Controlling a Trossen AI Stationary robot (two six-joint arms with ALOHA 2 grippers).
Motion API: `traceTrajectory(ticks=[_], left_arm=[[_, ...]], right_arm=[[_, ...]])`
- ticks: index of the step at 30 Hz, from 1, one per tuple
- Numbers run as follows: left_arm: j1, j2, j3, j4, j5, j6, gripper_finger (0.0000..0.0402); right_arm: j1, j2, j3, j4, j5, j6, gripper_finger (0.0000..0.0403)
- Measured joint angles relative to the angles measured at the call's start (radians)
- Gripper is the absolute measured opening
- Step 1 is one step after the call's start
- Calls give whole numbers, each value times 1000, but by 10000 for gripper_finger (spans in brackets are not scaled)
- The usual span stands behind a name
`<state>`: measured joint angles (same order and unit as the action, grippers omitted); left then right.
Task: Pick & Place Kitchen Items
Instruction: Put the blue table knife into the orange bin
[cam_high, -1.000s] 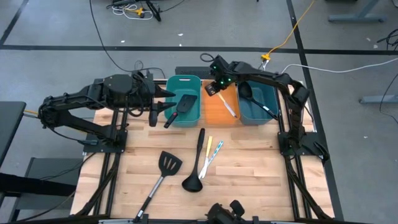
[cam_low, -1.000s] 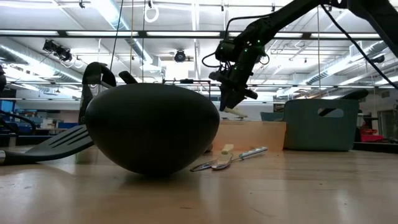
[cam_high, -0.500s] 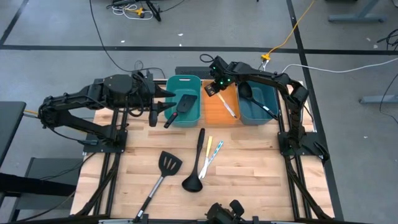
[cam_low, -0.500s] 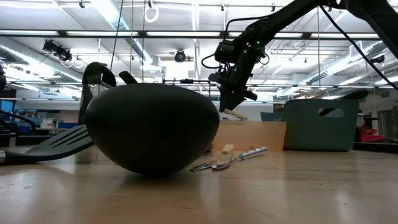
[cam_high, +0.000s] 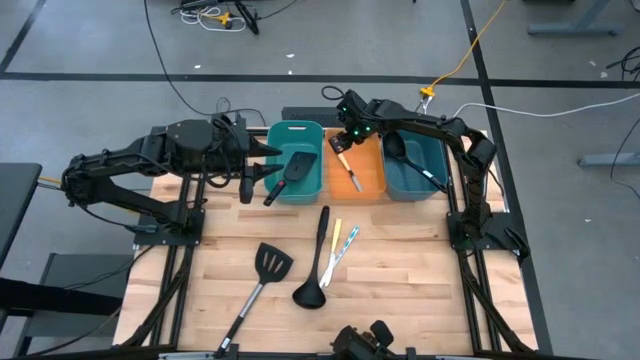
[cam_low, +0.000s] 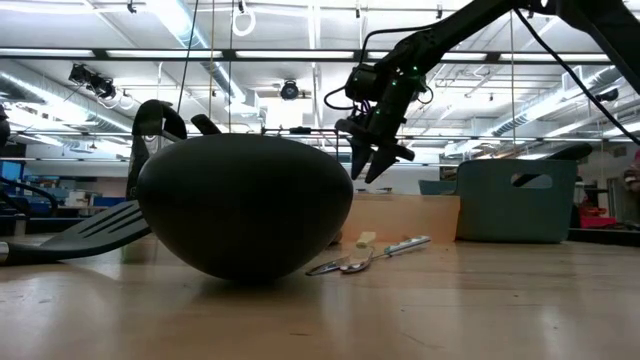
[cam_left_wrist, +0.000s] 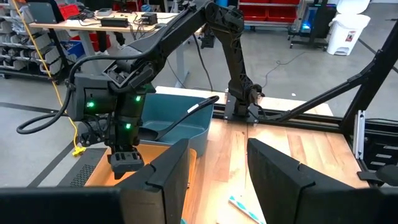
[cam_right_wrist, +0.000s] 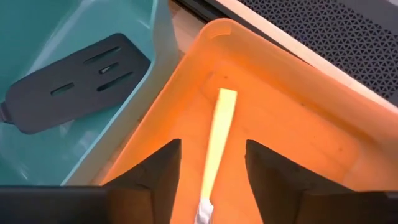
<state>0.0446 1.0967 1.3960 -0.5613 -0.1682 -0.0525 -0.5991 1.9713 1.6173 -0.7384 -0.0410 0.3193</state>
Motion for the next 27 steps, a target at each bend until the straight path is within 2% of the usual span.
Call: traceTrajectory(ticks=[5, 9, 20, 27], left_arm=[[0, 0, 0, 0, -1, 0, 167], [0, 0, 0, 0, -2, 0, 167], [0, 0, 0, -1, -4, 3, 167], [0, 0, 0, -1, -4, 4, 167]], right_arm=[[0, -8, 0, 26, -1, -32, 214], [3, -39, 0, 47, -2, -41, 219], [45, -167, 0, 56, 33, -171, 196], [104, -184, 0, 74, 34, -187, 188]])
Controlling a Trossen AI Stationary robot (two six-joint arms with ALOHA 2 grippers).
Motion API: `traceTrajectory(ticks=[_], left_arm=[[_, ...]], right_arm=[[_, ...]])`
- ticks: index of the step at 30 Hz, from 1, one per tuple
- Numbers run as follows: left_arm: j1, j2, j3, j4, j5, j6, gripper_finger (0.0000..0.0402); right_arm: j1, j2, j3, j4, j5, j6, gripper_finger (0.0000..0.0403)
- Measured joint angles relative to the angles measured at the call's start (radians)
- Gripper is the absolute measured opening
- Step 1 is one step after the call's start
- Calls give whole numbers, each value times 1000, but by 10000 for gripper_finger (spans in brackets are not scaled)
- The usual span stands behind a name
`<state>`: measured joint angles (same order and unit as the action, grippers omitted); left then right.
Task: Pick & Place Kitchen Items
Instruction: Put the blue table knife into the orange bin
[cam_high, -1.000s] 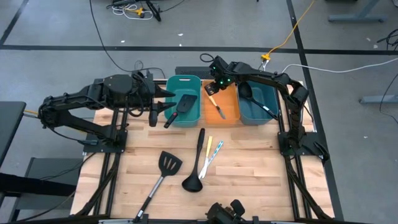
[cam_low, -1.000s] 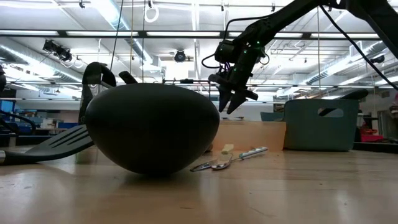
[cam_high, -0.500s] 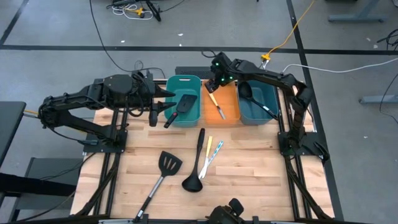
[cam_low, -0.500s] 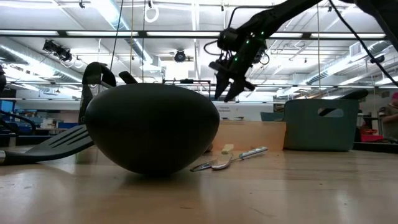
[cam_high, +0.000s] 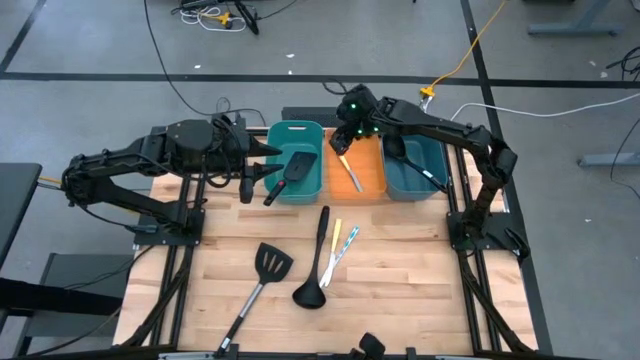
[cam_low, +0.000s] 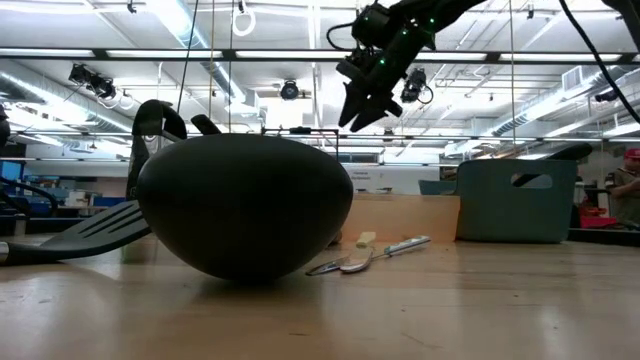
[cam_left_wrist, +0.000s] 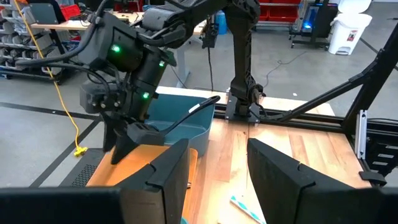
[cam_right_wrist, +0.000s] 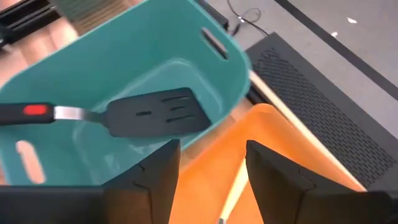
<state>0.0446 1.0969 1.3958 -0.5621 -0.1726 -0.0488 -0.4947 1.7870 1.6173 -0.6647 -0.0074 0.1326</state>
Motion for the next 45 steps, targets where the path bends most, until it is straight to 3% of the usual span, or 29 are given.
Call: traceTrajectory(ticks=[24, 45], left_arm=[[0, 0, 0, 0, 0, -22, 167], [0, 0, 0, -1, 1, -4, 167]], right_arm=[[369, 0, 0, -99, -9, -134, 188], [509, -43, -30, -177, 3, -201, 188]])
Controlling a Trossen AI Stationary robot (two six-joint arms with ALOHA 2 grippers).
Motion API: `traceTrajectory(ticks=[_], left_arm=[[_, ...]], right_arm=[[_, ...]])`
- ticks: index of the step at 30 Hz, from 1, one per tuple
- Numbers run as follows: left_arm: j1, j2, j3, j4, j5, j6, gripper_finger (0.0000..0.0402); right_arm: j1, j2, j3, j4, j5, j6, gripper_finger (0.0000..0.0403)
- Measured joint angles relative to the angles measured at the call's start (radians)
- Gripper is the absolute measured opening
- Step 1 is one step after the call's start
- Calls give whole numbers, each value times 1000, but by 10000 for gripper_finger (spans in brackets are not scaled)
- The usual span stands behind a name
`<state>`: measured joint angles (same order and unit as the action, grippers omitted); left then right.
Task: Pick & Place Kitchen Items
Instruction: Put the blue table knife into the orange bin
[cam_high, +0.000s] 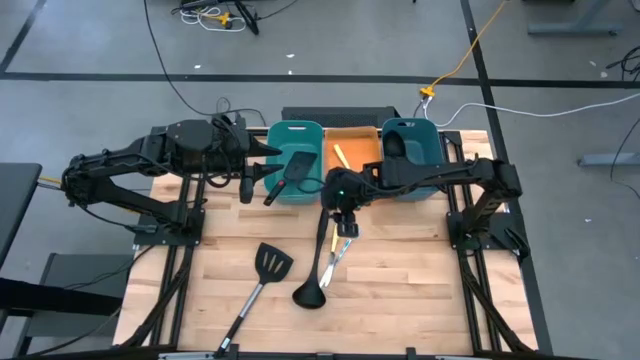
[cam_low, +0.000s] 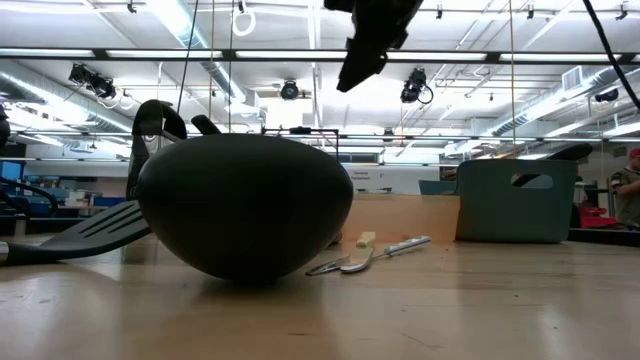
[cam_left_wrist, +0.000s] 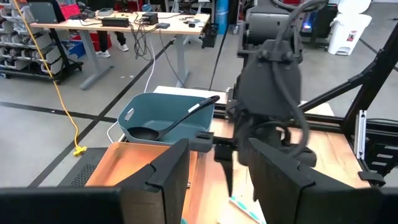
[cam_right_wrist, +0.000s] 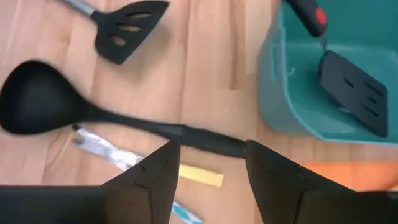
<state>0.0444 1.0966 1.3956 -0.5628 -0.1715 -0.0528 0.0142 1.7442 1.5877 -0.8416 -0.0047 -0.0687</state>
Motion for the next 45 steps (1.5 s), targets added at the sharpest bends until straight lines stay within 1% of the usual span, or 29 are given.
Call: traceTrajectory(ticks=[5, 11, 19, 23, 27, 29, 35, 41, 45], left_arm=[[0, 0, 0, 0, 8, -22, 167], [0, 0, 0, 0, 8, -26, 167], [0, 0, 0, 0, 8, -14, 167], [0, 0, 0, -1, 32, -66, 167], [0, 0, 0, -14, 97, -82, 167], [0, 0, 0, -24, 110, -93, 167], [0, 1, 0, -73, 109, -127, 167], [0, 1, 0, -74, 109, -127, 167], [0, 1, 0, -74, 99, -127, 167]], right_arm=[[26, -33, -39, 9, 0, -11, 188], [57, -98, -135, 31, -3, -29, 188], [71, -205, -313, 32, -14, -195, 188], [71, -222, -373, 31, -13, -213, 188], [71, -222, -394, 31, -14, -208, 188], [71, -222, -400, 37, -13, -208, 188], [70, -222, -400, 54, -11, -235, 188], [70, -222, -400, 67, -13, -301, 188], [69, -221, -400, 78, -36, -342, 188]])
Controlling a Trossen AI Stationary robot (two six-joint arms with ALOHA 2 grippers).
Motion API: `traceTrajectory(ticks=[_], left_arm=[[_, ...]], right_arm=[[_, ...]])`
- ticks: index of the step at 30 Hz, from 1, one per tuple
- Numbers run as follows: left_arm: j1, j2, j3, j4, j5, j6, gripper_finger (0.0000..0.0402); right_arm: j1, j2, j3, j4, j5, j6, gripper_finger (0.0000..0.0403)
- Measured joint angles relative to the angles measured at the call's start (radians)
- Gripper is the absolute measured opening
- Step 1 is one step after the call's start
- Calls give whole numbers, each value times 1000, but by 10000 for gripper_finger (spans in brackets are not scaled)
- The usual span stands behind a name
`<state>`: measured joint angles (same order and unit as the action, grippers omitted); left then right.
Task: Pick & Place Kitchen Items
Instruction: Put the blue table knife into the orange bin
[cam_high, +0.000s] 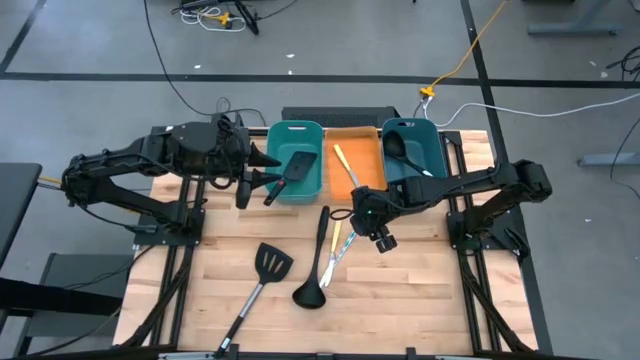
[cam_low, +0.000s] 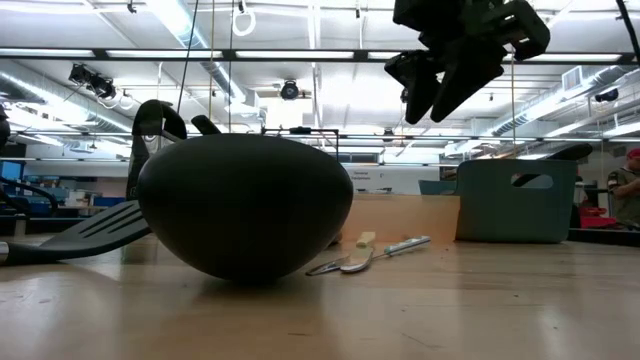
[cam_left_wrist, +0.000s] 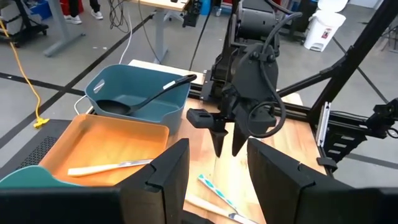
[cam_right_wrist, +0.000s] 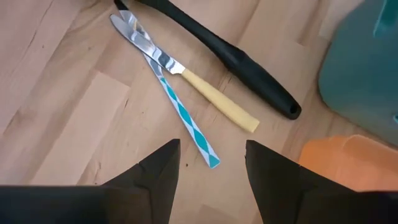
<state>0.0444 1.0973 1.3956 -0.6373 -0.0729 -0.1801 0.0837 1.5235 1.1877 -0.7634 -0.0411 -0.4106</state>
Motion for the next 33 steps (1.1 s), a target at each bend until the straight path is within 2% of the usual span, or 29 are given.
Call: traceTrajectory(ticks=[14, 33], left_arm=[[0, 0, 0, 2, -13, 0, 167], [0, 0, 0, 30, -22, 2, 167]], right_arm=[[-2, 91, 0, 19, -37, -92, 188], [-36, 229, 0, 57, -34, -226, 188]])
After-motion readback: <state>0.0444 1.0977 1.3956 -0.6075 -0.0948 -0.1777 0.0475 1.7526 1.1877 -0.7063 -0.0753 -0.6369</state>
